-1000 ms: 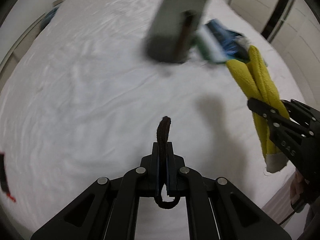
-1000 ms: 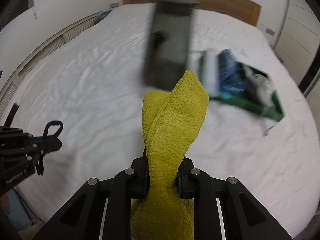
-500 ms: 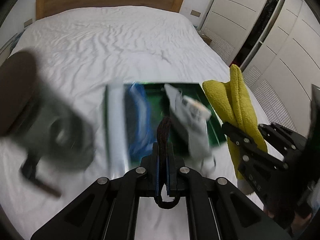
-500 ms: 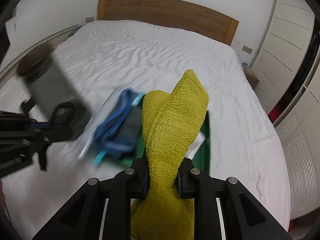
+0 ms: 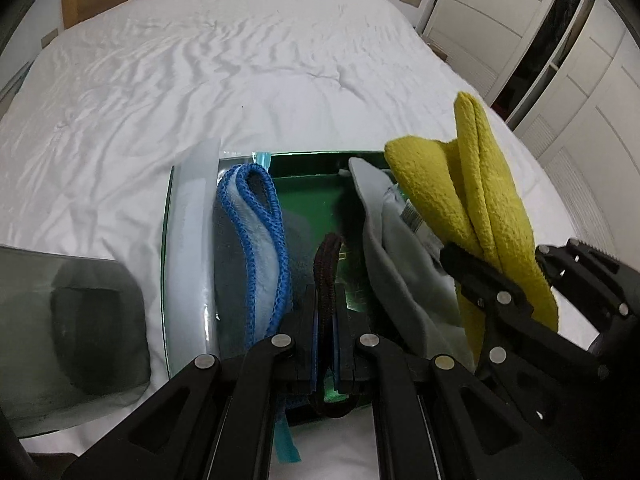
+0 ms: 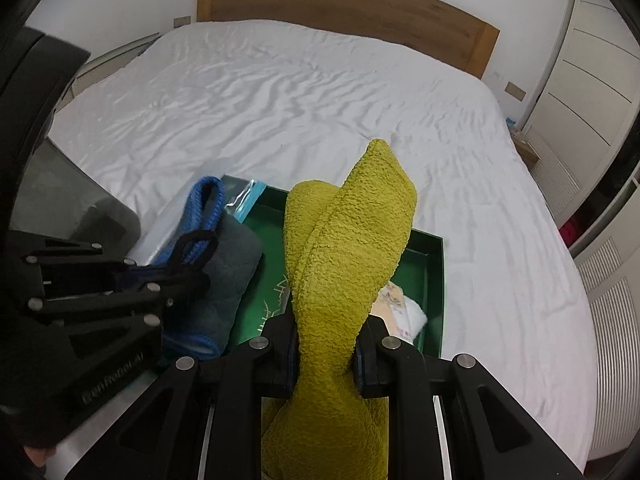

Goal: Organize soft objects
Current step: 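Carry the yellow towel and black hair tie over the green tray with both tools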

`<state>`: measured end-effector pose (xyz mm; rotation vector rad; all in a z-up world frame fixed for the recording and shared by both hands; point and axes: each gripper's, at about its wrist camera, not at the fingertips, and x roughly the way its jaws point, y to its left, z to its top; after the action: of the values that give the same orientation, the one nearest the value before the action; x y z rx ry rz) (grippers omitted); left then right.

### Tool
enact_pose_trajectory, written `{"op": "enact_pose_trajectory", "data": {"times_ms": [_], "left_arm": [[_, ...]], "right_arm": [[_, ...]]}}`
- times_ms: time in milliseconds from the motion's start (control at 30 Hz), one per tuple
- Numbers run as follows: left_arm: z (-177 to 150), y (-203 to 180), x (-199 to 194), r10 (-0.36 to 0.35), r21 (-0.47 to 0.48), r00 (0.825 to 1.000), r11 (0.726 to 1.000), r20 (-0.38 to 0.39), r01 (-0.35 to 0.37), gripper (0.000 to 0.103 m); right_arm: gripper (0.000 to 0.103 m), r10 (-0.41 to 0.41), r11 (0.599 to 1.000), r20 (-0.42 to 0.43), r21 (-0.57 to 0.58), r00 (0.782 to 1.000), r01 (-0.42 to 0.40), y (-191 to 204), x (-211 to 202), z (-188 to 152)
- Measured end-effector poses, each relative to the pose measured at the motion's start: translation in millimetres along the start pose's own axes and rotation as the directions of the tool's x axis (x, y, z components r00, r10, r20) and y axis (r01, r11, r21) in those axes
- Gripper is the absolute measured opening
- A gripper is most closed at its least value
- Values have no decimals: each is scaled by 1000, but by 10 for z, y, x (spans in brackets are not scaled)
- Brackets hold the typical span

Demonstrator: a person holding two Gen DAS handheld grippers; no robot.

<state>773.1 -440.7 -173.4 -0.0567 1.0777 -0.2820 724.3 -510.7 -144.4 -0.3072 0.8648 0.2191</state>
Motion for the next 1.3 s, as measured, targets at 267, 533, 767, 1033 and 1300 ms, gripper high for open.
{"op": "enact_pose_trajectory", "data": {"times_ms": [267, 533, 767, 1033, 1300], "left_arm": [[25, -36, 116, 63, 2, 998, 998, 13, -63, 3], [13, -14, 175, 84, 6, 996, 996, 18, -84, 3], [48, -10, 171, 94, 9, 995, 996, 30, -94, 3], [86, -3, 182, 109, 9, 993, 994, 37, -109, 3], [123, 68, 220, 111, -37, 994, 993, 18, -110, 3]], "right_arm": [[19, 9, 999, -23, 49, 1000, -8, -140, 344, 127], [19, 14, 999, -31, 45, 999, -13, -168, 424, 126], [20, 19, 997, -39, 75, 999, -16, -191, 527, 91], [20, 21, 995, -45, 100, 999, -16, -240, 593, 83], [21, 24, 990, -47, 140, 999, -17, -295, 620, 66]]}}
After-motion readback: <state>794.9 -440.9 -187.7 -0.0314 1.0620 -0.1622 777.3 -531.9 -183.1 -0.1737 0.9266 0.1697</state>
